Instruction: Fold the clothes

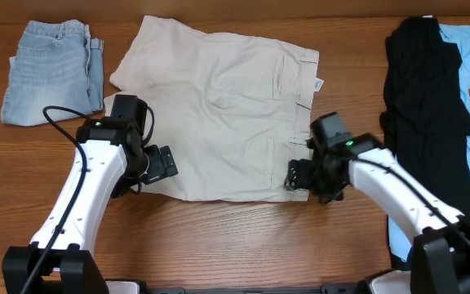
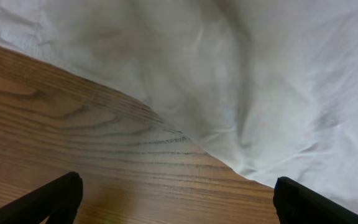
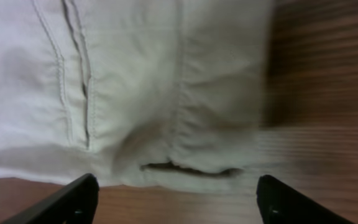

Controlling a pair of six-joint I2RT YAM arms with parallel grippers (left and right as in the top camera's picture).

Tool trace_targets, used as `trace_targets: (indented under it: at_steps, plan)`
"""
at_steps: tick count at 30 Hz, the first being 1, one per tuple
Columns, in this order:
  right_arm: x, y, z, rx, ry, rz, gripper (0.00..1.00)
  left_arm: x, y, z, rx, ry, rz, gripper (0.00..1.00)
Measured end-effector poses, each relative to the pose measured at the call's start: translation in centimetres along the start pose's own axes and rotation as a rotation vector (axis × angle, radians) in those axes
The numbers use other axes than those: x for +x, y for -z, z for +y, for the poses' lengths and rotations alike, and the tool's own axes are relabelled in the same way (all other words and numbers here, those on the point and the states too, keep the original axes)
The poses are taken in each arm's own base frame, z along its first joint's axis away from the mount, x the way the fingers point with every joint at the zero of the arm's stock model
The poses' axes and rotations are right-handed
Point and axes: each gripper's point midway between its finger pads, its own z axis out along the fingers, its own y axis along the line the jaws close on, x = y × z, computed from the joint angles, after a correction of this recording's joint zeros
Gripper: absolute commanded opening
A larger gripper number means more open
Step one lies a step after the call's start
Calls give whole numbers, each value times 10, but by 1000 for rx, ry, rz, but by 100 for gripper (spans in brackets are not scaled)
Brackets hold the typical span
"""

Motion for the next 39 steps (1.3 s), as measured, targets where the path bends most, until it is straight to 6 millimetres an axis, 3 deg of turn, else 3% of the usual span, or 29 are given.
trace_targets:
  at_steps: [5,10,22,28,32,34,35,36,38,39]
  plan:
    - [19,-18,8,19,41,15,57,0,0,0,-1,22,1,100]
    - [15,-18,0,66,11,-13,45,0,0,0,-2,25,0,100]
    - [5,-16,-22,186,-81,-87,44,-1,0,1,-6,25,-6,100]
    - [2,-9,-49,255,-166,-89,44,4,0,4,-17,25,15,100]
    - [-3,6,-73,275,-239,-63,49,9,0,4,-15,26,38,100]
    - [-19,25,-66,258,-239,-98,55,17,1,4,-7,60,74,100]
    - [-27,36,-59,241,-228,-129,61,18,1,4,-1,79,82,100]
    - [-39,60,-48,215,-214,-177,79,20,4,2,19,110,86,100]
    - [-53,96,-31,168,-185,-266,97,21,12,-1,54,134,69,100]
    - [-56,118,-23,145,-169,-315,100,23,18,-3,76,144,61,100]
